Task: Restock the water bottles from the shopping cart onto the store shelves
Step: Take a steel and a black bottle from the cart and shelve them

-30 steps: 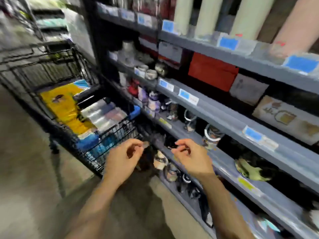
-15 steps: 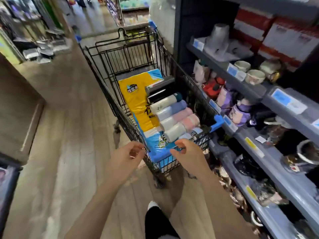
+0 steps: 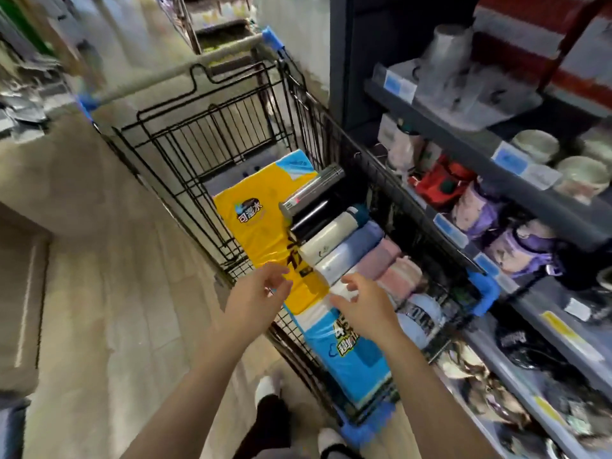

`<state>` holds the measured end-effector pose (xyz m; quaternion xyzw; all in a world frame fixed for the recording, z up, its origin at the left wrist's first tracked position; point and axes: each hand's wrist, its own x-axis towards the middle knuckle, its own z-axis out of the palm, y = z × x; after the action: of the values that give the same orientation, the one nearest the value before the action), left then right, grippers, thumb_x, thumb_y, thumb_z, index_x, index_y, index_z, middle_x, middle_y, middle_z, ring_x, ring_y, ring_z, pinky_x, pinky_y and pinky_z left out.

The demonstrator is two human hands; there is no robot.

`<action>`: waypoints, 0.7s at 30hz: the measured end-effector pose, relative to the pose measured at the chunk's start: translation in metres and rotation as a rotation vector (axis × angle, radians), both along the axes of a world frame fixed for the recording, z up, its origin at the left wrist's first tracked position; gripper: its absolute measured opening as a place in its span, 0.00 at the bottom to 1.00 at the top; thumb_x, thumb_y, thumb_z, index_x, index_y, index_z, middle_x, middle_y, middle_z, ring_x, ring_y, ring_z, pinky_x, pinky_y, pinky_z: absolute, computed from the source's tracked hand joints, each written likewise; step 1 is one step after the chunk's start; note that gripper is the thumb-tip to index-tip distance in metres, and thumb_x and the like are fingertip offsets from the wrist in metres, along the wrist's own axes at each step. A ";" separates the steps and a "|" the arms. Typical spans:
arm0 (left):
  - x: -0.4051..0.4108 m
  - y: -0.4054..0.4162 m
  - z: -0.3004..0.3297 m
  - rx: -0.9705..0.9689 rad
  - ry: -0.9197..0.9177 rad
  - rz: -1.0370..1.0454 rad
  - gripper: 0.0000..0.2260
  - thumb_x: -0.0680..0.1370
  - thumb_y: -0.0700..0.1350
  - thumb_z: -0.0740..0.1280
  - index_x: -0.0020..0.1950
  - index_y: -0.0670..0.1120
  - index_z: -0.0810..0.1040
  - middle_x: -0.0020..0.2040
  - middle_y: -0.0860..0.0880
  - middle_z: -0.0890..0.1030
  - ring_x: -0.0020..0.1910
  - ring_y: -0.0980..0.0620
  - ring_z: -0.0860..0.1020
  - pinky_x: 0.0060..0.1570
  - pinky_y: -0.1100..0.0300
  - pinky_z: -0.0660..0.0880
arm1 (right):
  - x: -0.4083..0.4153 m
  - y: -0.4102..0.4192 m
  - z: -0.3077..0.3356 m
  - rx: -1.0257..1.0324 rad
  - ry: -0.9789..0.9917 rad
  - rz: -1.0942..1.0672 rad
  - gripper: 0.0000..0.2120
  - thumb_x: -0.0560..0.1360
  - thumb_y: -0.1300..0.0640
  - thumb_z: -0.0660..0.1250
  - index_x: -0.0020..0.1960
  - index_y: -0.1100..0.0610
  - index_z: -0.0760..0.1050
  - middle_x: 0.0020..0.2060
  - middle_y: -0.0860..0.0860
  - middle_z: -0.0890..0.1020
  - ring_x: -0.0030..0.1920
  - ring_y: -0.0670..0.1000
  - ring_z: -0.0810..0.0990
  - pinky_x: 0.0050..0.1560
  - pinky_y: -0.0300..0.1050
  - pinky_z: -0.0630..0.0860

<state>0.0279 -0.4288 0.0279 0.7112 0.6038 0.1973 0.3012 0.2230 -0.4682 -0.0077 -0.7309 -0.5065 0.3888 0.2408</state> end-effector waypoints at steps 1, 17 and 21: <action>0.002 0.021 -0.006 -0.005 -0.023 -0.022 0.08 0.77 0.48 0.67 0.56 0.53 0.78 0.45 0.57 0.80 0.47 0.59 0.78 0.48 0.61 0.76 | -0.002 0.012 -0.004 -0.012 -0.010 -0.020 0.20 0.75 0.48 0.67 0.65 0.52 0.70 0.60 0.52 0.75 0.55 0.52 0.76 0.51 0.46 0.72; 0.042 0.320 -0.102 0.004 0.116 -0.425 0.23 0.77 0.52 0.65 0.70 0.47 0.69 0.65 0.45 0.72 0.63 0.45 0.71 0.56 0.54 0.69 | -0.057 0.187 -0.058 -0.329 -0.098 -0.435 0.33 0.77 0.48 0.65 0.77 0.52 0.54 0.75 0.52 0.58 0.72 0.55 0.60 0.64 0.46 0.64; 0.084 0.351 -0.129 -0.020 0.195 -0.480 0.31 0.75 0.57 0.66 0.75 0.50 0.60 0.70 0.44 0.67 0.68 0.43 0.66 0.61 0.50 0.69 | -0.054 0.187 -0.071 -0.380 -0.099 -0.497 0.33 0.76 0.48 0.66 0.76 0.52 0.55 0.76 0.51 0.57 0.74 0.55 0.60 0.69 0.47 0.63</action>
<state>0.1115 -0.0783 -0.1012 0.8468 0.4456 0.0447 0.2869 0.1687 -0.2815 -0.0786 -0.8822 -0.2419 0.3700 0.1625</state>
